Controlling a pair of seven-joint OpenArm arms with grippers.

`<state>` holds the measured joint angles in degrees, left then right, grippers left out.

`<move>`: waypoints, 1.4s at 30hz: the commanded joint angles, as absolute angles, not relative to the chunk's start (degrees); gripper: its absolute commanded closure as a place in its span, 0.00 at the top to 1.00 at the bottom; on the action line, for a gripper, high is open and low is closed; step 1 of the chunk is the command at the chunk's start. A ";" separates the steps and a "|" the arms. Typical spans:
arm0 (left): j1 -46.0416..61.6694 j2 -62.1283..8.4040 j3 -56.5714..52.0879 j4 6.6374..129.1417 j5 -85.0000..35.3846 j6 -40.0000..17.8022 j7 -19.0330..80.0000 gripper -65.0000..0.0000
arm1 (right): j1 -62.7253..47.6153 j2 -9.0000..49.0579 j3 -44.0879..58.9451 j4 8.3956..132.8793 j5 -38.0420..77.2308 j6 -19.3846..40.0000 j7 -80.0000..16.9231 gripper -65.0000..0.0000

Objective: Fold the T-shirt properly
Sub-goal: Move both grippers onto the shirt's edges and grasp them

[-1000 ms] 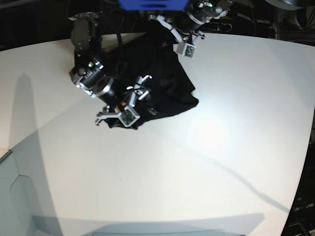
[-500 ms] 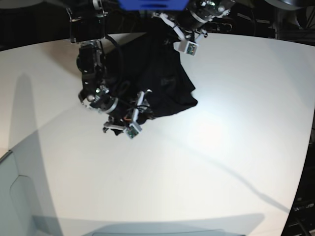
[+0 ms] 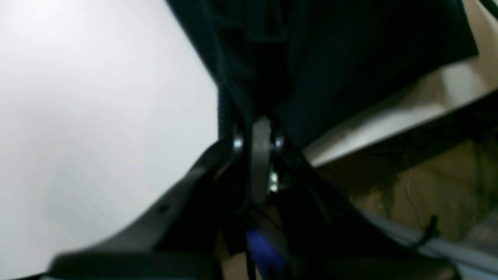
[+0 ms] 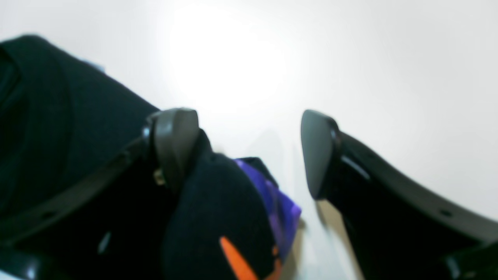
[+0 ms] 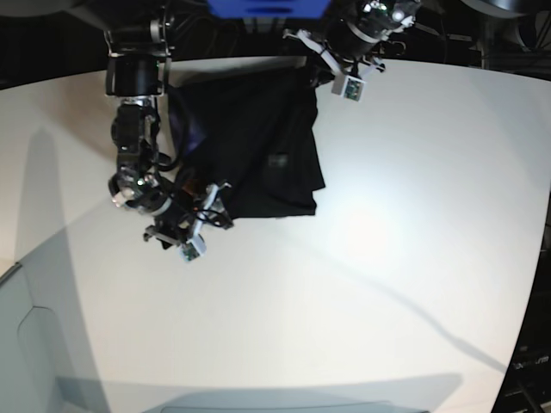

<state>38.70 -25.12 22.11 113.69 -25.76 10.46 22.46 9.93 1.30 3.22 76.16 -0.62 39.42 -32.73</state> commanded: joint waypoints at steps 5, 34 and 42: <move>39.69 -25.10 20.88 115.12 -26.07 10.15 22.90 0.00 | 12.09 2.15 5.14 78.20 -0.40 40.00 -28.79 0.63; 45.41 -23.16 21.14 109.58 -26.07 10.15 14.37 0.02 | -1.63 -0.84 5.49 97.89 -0.04 40.00 -28.97 0.63; 45.41 -23.52 21.14 112.75 -25.89 10.15 14.46 0.63 | -1.36 -0.92 5.41 97.80 -0.04 40.00 -28.97 0.63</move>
<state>44.77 -23.22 20.86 111.33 -25.96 10.92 15.38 -2.37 -0.93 5.43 96.97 -1.10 39.42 -30.37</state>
